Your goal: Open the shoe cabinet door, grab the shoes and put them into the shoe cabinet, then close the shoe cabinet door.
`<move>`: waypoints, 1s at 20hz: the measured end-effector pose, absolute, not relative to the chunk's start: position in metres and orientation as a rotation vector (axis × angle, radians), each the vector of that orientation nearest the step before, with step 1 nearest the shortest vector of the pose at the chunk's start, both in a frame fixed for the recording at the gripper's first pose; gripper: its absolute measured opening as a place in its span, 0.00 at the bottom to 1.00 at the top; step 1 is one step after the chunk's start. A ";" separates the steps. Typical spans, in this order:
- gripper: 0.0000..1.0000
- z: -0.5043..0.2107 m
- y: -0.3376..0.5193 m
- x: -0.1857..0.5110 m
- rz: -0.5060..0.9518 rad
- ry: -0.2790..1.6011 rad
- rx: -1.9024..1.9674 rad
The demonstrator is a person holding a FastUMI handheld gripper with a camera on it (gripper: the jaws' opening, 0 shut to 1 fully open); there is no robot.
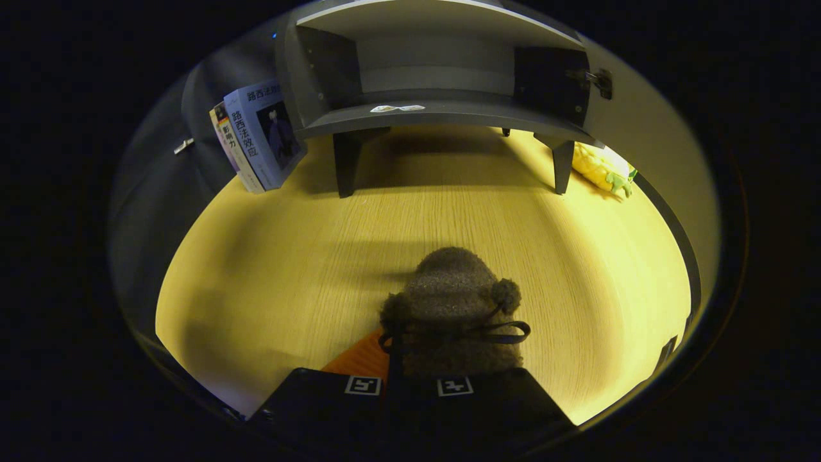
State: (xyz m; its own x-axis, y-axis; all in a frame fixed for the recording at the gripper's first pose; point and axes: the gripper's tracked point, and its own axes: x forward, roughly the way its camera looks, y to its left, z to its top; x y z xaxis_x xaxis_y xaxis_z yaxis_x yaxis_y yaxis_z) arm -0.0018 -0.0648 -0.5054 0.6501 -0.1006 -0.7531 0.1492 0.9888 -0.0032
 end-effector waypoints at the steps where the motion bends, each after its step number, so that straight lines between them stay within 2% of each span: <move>1: 0.12 -0.488 -0.066 -0.012 -0.143 0.847 0.057; 2: 0.11 -0.506 -0.067 0.001 -0.140 0.850 0.048; 7: 0.06 -0.491 -0.065 -0.002 -0.120 0.856 0.058; 16: 0.05 -0.340 -0.066 0.014 -0.104 0.635 0.023; 20: 0.05 -0.286 -0.068 0.013 -0.113 0.591 -0.018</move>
State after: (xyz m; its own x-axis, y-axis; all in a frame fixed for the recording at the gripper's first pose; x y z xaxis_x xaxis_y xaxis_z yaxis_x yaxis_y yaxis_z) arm 0.0126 -0.0675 -0.2860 0.8242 -0.1112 -0.5552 0.1012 0.9937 -0.0489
